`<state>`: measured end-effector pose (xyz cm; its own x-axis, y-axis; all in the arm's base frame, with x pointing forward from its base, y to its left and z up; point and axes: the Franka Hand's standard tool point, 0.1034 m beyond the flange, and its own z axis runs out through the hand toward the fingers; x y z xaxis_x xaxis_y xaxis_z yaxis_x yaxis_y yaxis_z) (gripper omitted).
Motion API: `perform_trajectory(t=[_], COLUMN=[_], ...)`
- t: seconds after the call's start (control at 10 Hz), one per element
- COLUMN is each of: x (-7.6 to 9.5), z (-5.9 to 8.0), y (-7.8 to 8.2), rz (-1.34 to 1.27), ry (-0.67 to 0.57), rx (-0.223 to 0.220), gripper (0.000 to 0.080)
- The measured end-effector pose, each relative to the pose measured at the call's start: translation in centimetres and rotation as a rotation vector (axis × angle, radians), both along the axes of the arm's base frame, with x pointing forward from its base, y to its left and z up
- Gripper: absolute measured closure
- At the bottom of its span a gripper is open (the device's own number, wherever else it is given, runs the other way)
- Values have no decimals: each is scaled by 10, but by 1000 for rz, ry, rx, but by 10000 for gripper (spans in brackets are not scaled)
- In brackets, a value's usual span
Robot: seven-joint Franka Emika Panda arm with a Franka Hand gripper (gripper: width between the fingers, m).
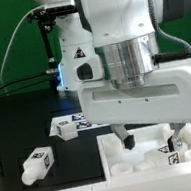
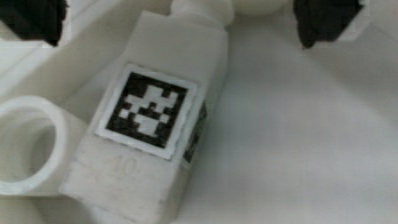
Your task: Assemble square table
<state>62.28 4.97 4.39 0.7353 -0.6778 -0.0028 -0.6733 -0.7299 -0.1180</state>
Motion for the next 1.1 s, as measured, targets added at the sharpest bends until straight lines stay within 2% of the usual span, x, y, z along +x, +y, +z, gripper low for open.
perform_trajectory(t=[0.3, 0.5, 0.7, 0.9, 1.1], x=[-4, -11, -15, -17, -17], z=[-7, -17, -26, -28, -28], y=[-6, -4, 6, 10, 10], rz=[-103, -111, -108, -106, -104], ry=[11, 23, 27, 32, 32], rx=[49, 49, 43, 42, 42], gripper=[151, 151, 151, 151, 416])
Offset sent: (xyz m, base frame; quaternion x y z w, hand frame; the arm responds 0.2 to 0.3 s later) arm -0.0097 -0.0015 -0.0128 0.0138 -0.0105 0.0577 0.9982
